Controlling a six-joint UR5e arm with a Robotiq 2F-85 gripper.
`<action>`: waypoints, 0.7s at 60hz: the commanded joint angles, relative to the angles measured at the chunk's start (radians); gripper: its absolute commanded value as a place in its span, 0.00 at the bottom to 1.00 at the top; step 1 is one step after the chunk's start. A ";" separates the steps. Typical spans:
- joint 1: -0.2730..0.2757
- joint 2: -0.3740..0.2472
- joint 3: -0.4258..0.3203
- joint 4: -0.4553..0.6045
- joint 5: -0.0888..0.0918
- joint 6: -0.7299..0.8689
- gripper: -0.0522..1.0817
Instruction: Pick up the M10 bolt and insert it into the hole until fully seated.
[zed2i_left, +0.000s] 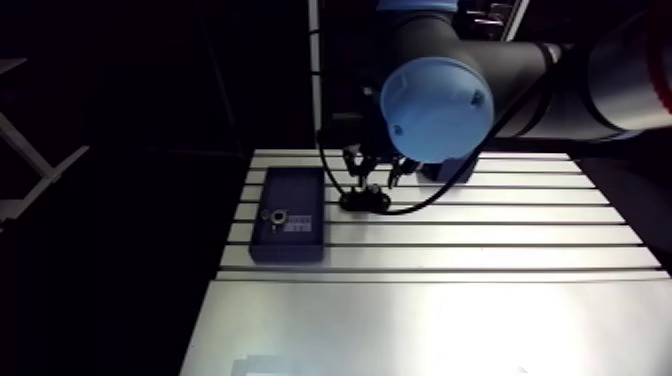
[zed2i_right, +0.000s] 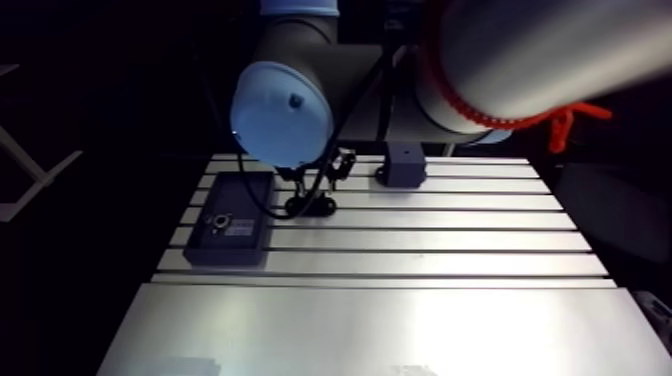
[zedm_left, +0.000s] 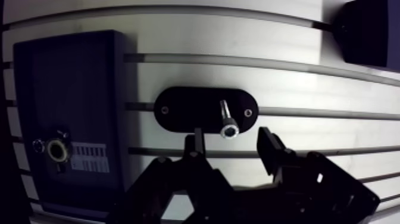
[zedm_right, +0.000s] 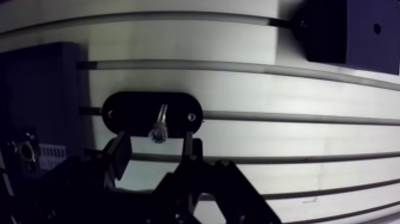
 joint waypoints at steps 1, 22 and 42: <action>0.000 0.006 0.002 0.000 0.000 0.001 0.45; 0.000 0.007 0.002 -0.001 0.000 0.001 0.46; 0.000 0.014 0.005 -0.026 0.002 0.001 0.49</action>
